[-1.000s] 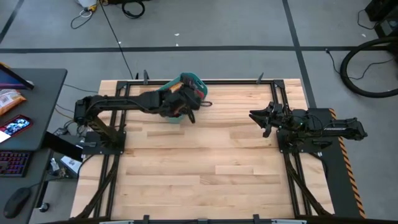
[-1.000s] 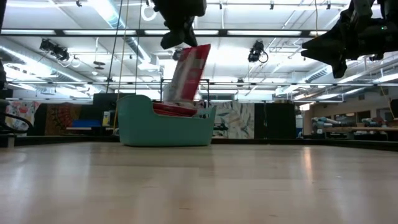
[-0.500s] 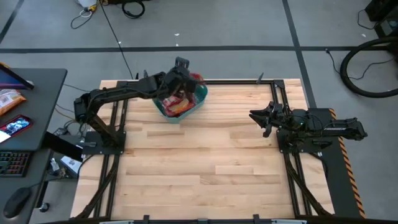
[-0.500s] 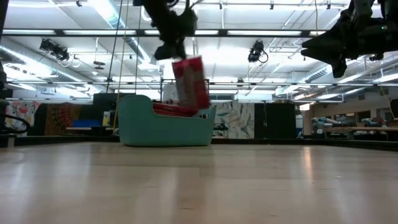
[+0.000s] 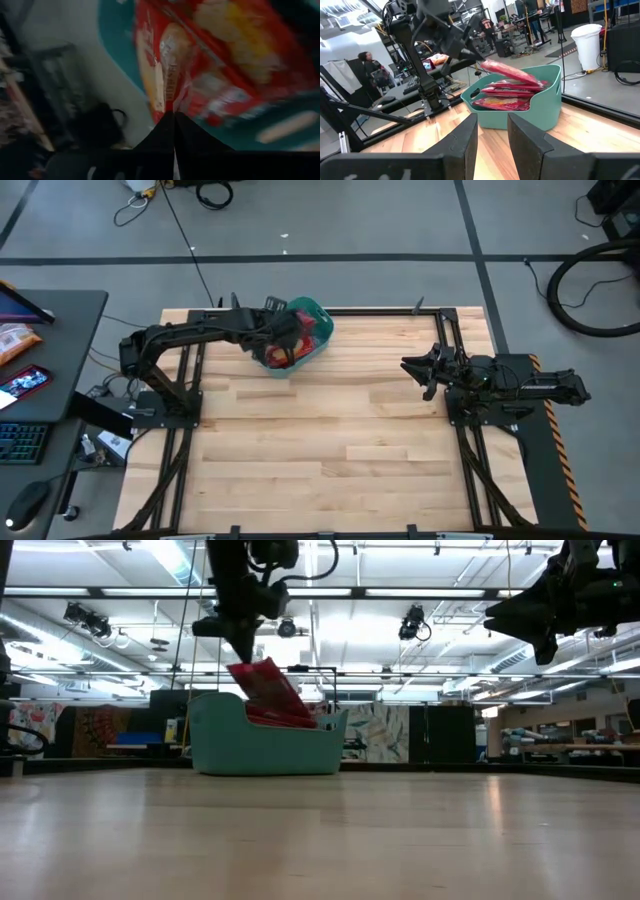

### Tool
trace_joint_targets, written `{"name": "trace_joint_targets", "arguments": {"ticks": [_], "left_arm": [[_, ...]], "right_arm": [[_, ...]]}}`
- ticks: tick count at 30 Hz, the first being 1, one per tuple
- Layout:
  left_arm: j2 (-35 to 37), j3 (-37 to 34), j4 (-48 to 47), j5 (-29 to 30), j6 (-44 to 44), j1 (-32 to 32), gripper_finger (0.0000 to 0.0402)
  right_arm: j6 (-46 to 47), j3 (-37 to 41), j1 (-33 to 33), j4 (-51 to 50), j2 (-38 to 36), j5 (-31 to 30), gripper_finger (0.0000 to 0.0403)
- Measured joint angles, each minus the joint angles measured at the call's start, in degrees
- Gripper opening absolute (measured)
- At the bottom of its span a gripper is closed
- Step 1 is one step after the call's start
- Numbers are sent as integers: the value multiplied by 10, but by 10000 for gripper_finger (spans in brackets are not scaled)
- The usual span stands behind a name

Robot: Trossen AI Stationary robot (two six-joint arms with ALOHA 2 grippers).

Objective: Sort popcorn bags into baskets
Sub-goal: Put the red popcorn bag into the green bin, then return to Home Position

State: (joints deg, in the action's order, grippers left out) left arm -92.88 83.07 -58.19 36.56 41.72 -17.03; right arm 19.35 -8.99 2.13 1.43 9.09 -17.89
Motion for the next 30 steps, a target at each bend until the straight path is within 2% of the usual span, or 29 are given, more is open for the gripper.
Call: {"name": "trace_joint_targets", "arguments": {"ticks": [4,7,12,17,23,30], "left_arm": [[0,0,-63,-31,-85,-8,6],[0,-11,-68,-36,-130,-17,24],[0,-45,-78,-31,-177,-30,84],[3,-49,-93,0,-296,-14,135],[65,-68,-17,-46,-381,37,123],[186,-206,154,-117,-414,64,92]], "right_arm": [[0,0,0,0,0,0,112],[0,0,0,0,0,0,112],[0,0,0,0,0,0,112],[0,0,0,0,0,0,112],[0,0,0,2,0,0,112],[0,0,0,3,0,0,112]]}}
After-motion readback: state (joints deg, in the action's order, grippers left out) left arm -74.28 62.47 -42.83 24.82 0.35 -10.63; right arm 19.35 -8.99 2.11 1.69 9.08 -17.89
